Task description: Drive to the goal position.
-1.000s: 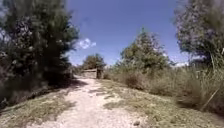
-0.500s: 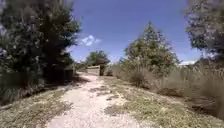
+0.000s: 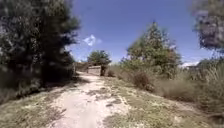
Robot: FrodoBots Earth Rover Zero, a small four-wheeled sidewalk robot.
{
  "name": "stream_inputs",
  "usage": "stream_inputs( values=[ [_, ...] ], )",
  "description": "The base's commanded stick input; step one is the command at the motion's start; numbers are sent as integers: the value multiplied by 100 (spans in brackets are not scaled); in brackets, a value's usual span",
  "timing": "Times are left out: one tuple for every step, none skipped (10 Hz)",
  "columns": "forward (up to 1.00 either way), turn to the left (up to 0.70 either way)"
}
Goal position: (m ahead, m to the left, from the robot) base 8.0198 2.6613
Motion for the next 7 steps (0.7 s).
stream_inputs(
  values=[
    [70, 0],
    [70, 0],
    [70, 0],
    [70, 0],
    [70, 0],
    [70, 0],
    [70, 0]
  ],
)
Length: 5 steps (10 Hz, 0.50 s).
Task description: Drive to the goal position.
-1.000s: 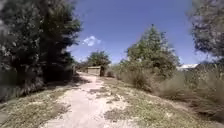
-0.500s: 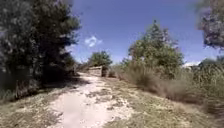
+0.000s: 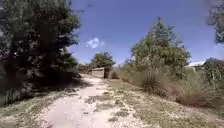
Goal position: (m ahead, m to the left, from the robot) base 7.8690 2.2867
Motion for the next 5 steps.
stream_inputs(
  values=[
    [70, 0],
    [70, 0],
    [70, 0],
    [70, 0],
    [70, 0]
  ],
)
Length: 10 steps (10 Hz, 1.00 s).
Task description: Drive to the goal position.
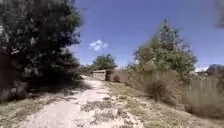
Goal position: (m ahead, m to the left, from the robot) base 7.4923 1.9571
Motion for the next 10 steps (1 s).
stream_inputs(
  values=[
    [70, 0],
    [70, 0],
    [70, 0],
    [70, 0],
    [70, 0],
    [70, 0],
    [70, 0],
    [70, 0],
    [70, 0],
    [70, 0]
  ],
)
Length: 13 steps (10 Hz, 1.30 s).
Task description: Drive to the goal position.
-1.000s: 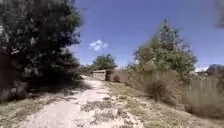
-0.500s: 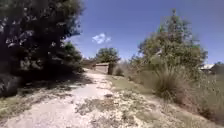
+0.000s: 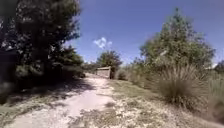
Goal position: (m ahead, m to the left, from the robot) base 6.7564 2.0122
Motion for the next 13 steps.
stream_inputs(
  values=[
    [70, 0],
    [70, 0],
    [70, 0],
    [70, 0],
    [70, 0],
    [70, 0],
    [70, 0],
    [70, 0],
    [70, 0],
    [70, 0],
    [70, 0],
    [70, 0],
    [70, 0]
  ],
)
